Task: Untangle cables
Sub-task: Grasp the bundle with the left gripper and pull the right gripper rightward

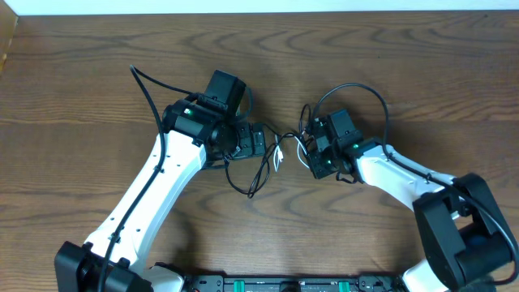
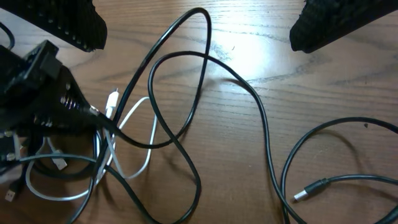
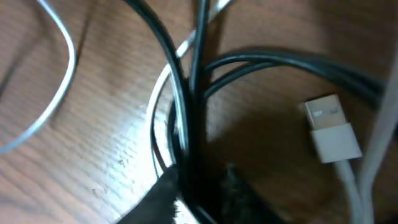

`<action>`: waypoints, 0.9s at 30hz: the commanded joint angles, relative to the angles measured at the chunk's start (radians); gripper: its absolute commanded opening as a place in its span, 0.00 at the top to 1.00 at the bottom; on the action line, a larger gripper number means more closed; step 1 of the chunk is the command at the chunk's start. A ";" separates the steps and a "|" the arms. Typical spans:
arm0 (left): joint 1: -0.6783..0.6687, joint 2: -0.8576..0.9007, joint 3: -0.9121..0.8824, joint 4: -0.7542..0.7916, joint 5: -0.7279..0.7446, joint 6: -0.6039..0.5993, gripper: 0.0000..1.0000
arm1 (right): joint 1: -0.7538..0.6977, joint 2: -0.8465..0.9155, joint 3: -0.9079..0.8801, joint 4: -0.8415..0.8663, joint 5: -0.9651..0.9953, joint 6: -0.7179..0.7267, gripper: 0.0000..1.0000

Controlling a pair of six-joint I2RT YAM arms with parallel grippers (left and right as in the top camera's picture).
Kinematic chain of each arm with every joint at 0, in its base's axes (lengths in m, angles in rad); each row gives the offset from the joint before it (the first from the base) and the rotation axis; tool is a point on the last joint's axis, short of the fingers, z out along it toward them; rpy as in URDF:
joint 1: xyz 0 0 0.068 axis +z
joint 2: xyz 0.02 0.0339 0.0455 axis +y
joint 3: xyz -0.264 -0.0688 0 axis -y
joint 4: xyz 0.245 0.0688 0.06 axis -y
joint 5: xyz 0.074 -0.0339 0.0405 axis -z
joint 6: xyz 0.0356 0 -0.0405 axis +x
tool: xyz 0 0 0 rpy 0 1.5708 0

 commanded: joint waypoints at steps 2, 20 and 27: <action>-0.001 -0.001 0.016 -0.003 -0.010 0.001 0.00 | 0.006 0.035 -0.002 -0.012 0.015 -0.010 0.96; -0.001 -0.001 0.016 -0.003 -0.010 0.001 0.00 | -0.205 -0.328 0.046 -0.030 -0.560 0.359 0.99; -0.001 -0.001 0.016 0.000 -0.010 0.000 0.00 | -0.261 -0.325 0.046 0.005 -0.719 0.457 0.99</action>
